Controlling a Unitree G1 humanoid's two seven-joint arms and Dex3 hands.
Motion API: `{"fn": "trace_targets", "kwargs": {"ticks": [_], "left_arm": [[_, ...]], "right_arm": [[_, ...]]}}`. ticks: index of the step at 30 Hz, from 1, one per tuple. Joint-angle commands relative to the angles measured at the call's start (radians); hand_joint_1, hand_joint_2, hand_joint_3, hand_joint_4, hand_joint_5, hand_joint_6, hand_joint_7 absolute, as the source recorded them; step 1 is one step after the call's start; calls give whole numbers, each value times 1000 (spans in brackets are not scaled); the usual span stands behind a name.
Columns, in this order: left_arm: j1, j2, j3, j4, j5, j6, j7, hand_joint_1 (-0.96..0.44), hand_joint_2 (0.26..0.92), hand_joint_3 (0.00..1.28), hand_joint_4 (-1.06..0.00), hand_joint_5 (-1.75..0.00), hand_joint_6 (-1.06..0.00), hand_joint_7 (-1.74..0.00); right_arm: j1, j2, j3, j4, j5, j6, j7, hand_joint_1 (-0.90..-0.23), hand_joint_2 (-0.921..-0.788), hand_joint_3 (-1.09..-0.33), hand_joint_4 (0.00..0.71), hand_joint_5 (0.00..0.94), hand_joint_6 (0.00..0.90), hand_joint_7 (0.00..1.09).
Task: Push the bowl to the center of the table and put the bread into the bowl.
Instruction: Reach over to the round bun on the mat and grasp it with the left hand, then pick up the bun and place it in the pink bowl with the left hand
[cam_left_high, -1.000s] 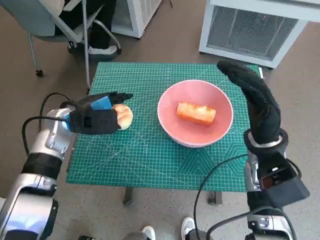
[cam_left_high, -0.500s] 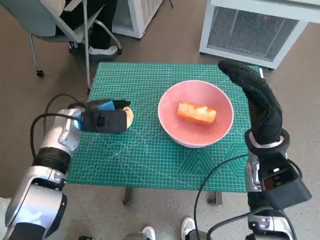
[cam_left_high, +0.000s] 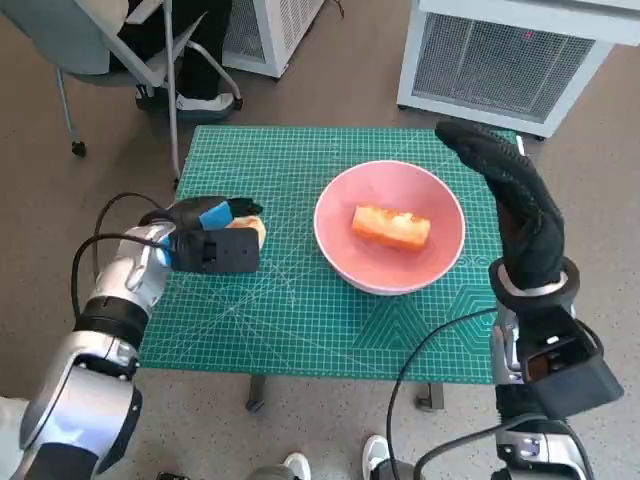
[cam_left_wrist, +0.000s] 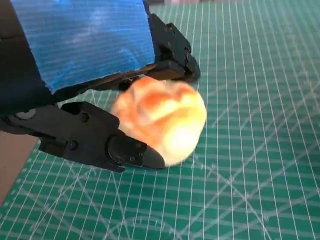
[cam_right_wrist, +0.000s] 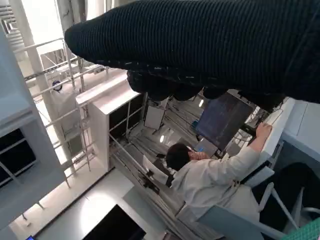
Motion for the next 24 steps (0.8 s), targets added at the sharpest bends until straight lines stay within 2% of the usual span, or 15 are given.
{"fn": "trace_targets", "kwargs": {"ticks": [1,3,7,13,20,24], "left_arm": [[-18,22,35,-2,-32,-47,23,0,920,119,-627,-1132,-574,-1286],[-27,29,51,-7,-45,-62,22,1,920,119,-630,-1140,-570,-1297],[-79,65,135,-123,-123,-132,13,1,921,115,-636,-1160,-571,-1282],[-66,69,193,-310,-167,-170,21,1,921,100,-651,-1147,-590,-1260],[-37,17,225,-564,-206,-158,24,0,921,86,-651,-1143,-621,-1233],[-37,-35,212,-606,-219,-163,22,1,920,82,-641,-1139,-642,-1226]], "right_arm": [[25,-3,4,4,6,8,10,-543,-921,-825,267,2,-1,593],[25,-3,4,4,8,9,11,-543,-921,-826,267,2,-1,593],[31,-4,3,-5,13,8,12,-543,-921,-827,266,1,-1,592],[32,-5,1,-9,11,9,9,-543,-921,-827,266,1,-1,592],[28,-5,-1,-6,14,10,9,-549,-921,-826,266,1,-1,592],[28,-4,0,-7,14,8,10,-551,-921,-825,266,1,-1,593]]}}
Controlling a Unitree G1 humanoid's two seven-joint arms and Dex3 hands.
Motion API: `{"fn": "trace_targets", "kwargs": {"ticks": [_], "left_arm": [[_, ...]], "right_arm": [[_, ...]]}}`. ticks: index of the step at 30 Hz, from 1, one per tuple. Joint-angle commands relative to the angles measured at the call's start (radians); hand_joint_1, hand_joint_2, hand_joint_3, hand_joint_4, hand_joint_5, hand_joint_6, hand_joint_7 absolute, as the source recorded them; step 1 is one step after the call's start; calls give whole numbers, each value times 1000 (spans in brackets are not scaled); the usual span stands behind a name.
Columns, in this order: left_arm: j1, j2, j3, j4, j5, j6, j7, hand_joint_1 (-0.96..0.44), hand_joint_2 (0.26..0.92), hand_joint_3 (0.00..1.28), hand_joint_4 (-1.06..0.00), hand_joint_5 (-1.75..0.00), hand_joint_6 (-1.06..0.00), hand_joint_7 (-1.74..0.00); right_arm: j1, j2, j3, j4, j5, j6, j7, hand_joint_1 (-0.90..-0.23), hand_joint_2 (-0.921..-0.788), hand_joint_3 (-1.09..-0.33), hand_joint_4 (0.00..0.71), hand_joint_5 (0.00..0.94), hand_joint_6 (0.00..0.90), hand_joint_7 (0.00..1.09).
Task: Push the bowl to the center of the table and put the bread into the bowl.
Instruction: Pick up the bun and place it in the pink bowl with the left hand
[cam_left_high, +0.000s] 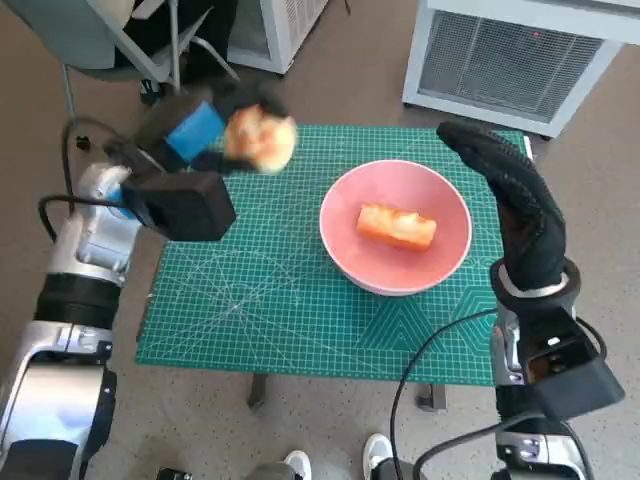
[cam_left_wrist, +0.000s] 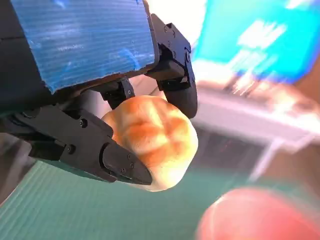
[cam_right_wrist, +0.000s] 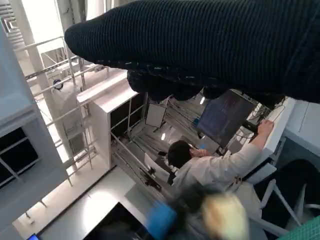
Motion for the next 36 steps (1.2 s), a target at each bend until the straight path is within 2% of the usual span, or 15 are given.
{"fn": "trace_targets", "kwargs": {"ticks": [1,8,18,20,24,25,26,27,28,30,32,36], "left_arm": [[8,-70,-18,-48,-20,-13,-5,1,920,78,-645,-1135,-647,-1221],[-30,-155,-80,31,-18,-56,-68,1,920,84,-630,-1133,-649,-1234],[-56,-255,-159,202,20,-62,-102,0,921,131,-574,-1199,-596,-1285],[-59,-267,-176,229,35,-59,-114,0,921,141,-573,-1206,-575,-1300],[-67,-283,-211,278,59,-46,-156,-1,921,252,-457,-1326,-437,-1435],[-70,-285,-217,287,64,-43,-165,-124,921,286,-401,-1057,-412,-1477],[-74,-287,-226,294,71,-33,-183,-168,921,297,-404,-917,-404,-1491],[-77,-288,-231,299,75,-25,-195,-181,912,243,-404,-636,-339,-1201],[-83,-291,-240,305,82,-9,-216,-190,915,188,-422,-425,-337,-939],[-92,-293,-253,311,91,11,-247,-214,918,127,-418,-221,-334,-679],[-96,-290,-257,306,92,23,-271,-240,918,84,-387,-90,-332,-489],[-86,-276,-240,276,76,24,-295,-275,920,48,-312,-23,-311,-348]], "right_arm": [[19,-4,1,5,10,7,10,-551,-921,-825,267,1,-1,593],[21,-3,2,3,14,1,13,-549,-921,-825,267,1,-1,593],[34,-5,-1,-20,20,3,13,-547,-921,-827,266,1,-1,595],[41,-7,-2,-29,22,5,13,-547,-921,-828,266,1,-1,602],[52,-10,-4,-50,25,12,12,-548,-921,-829,265,0,-1,610],[54,-11,-5,-54,25,14,11,-548,-921,-829,266,1,-1,612],[57,-12,-7,-59,24,16,10,-548,-921,-829,266,1,-1,612],[59,-12,-8,-62,24,17,9,-548,-921,-829,267,1,-1,613],[63,-13,-10,-68,22,19,7,-547,-921,-829,268,2,-1,614],[69,-15,-13,-80,19,23,3,-542,-921,-829,269,2,-1,615],[74,-16,-17,-91,14,29,-2,-541,-921,-830,270,3,-1,616],[81,-19,-27,-106,7,39,-9,-546,-921,-829,272,3,-1,619]]}}
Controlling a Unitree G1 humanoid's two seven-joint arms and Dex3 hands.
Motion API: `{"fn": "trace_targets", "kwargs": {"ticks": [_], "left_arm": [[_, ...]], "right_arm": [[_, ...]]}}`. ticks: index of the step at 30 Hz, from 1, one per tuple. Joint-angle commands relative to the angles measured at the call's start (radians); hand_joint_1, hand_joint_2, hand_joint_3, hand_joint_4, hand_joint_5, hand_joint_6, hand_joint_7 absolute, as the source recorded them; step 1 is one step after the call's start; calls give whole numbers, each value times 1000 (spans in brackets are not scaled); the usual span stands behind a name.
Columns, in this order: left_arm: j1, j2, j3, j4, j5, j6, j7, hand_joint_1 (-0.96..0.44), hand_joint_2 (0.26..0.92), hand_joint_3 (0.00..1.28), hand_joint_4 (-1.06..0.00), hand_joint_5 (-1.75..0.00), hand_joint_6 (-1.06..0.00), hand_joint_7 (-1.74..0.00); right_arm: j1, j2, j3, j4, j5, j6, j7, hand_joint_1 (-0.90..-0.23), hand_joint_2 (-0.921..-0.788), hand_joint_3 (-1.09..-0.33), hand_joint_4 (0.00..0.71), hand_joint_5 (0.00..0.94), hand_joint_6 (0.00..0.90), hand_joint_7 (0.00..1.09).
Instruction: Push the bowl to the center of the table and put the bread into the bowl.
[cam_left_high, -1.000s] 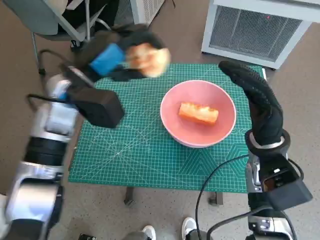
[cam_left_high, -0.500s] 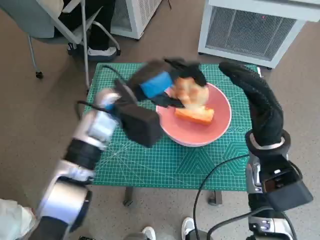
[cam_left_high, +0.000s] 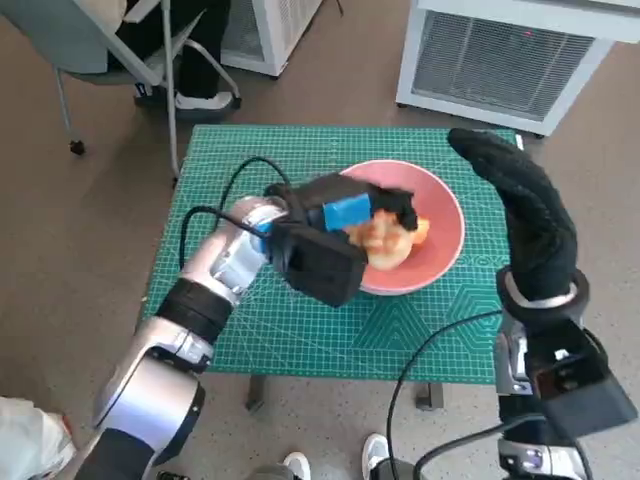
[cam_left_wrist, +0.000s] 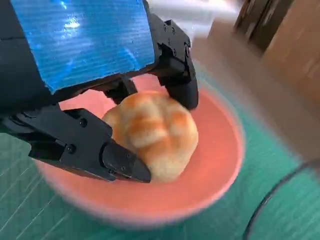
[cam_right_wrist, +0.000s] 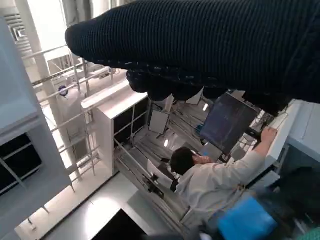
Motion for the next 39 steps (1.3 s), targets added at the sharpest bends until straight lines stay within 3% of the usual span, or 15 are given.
{"fn": "trace_targets", "kwargs": {"ticks": [1,8,16,24,29,35,39], "left_arm": [[-29,16,18,-38,-17,2,-24,-301,920,44,-270,-15,-287,-314],[29,41,83,-112,-64,-35,30,-427,921,53,-97,-1,-187,-214],[85,54,217,-179,-217,-127,76,-482,921,74,-64,-1,-176,-193],[166,-21,363,-230,-386,-256,198,-446,921,144,-182,-16,-306,-134],[204,-87,416,-235,-495,-319,219,-419,921,194,-261,-34,-347,-122],[236,-127,443,-262,-566,-352,214,-396,921,233,-302,-37,-362,-111],[257,-144,452,-294,-607,-352,196,-381,921,248,-315,-33,-364,-104]], "right_arm": [[30,-15,-15,-18,-12,23,-12,-550,-921,-828,273,4,-1,625],[35,-17,-30,-46,-30,41,-32,-546,-921,-818,276,5,-1,632],[5,-23,-43,-37,-30,49,-51,-541,-921,-820,277,6,-1,613],[-41,-18,-53,-26,19,90,-53,-550,-921,-816,278,6,-1,608],[-68,-9,-52,-54,43,135,-56,-555,-921,-797,280,6,-1,631],[-111,-7,-54,-79,24,176,-70,-551,-921,-783,281,6,0,638],[-138,-10,-52,-82,31,193,-64,-561,-921,-774,280,4,2,639]]}}
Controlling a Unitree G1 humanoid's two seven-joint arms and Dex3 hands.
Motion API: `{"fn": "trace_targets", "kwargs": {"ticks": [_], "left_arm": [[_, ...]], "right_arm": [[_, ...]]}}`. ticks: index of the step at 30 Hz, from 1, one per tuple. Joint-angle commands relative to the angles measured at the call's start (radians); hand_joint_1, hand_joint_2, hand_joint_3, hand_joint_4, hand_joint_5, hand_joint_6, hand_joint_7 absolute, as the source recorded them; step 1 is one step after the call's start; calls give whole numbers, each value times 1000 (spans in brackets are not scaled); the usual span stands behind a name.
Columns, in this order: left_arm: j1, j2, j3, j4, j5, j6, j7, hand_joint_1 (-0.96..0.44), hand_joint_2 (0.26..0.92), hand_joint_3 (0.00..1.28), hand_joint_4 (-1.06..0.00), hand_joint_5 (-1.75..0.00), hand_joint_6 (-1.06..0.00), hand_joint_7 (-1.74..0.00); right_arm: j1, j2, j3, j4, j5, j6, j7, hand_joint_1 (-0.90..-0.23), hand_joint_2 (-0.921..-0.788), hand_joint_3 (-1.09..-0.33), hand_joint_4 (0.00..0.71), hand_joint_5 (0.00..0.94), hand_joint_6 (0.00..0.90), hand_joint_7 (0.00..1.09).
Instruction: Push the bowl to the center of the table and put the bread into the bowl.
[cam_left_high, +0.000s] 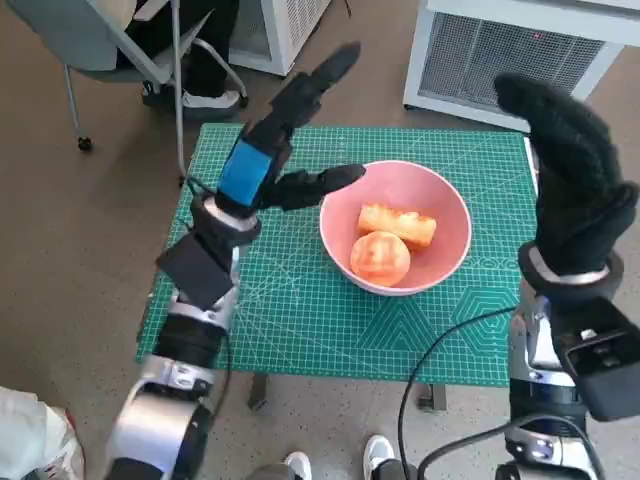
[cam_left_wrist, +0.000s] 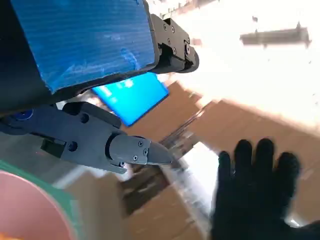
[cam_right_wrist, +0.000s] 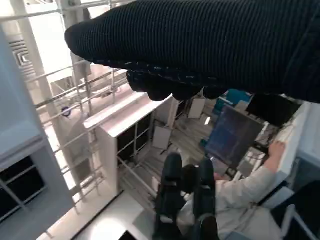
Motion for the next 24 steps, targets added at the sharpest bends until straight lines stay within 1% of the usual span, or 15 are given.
{"fn": "trace_targets", "kwargs": {"ticks": [1,3,6,12,15,20,24], "left_arm": [[22,-22,17,-49,-54,-17,-23,-375,921,254,-312,-28,-359,-100],[29,-28,19,-60,-66,-17,-29,-370,921,259,-310,-24,-356,-97],[41,-37,25,-90,-91,-11,-40,-384,921,273,-302,-17,-347,-92],[55,-45,30,-127,-125,-5,-65,-401,921,289,-299,-11,-345,-91],[62,-48,29,-143,-139,-7,-80,-399,921,292,-301,-11,-353,-96],[72,-53,28,-164,-151,-8,-99,-394,921,292,-301,-9,-351,-96],[78,-56,30,-181,-158,-7,-103,-386,921,292,-298,-6,-350,-95]], "right_arm": [[-22,1,1,-7,14,28,1,-565,-921,-769,278,3,2,638],[-28,1,2,-8,16,29,5,-569,-921,-764,277,3,2,637],[-43,2,5,-5,8,26,6,-570,-921,-759,277,3,3,635],[-52,2,8,2,-7,21,2,-564,-921,-756,282,4,10,631],[-52,1,8,2,-9,22,3,-561,-921,-756,282,4,13,629],[-41,0,11,-6,-25,23,-4,-558,-921,-756,283,4,18,626],[-38,-1,13,-5,-32,22,-4,-559,-921,-756,284,4,24,626]]}}
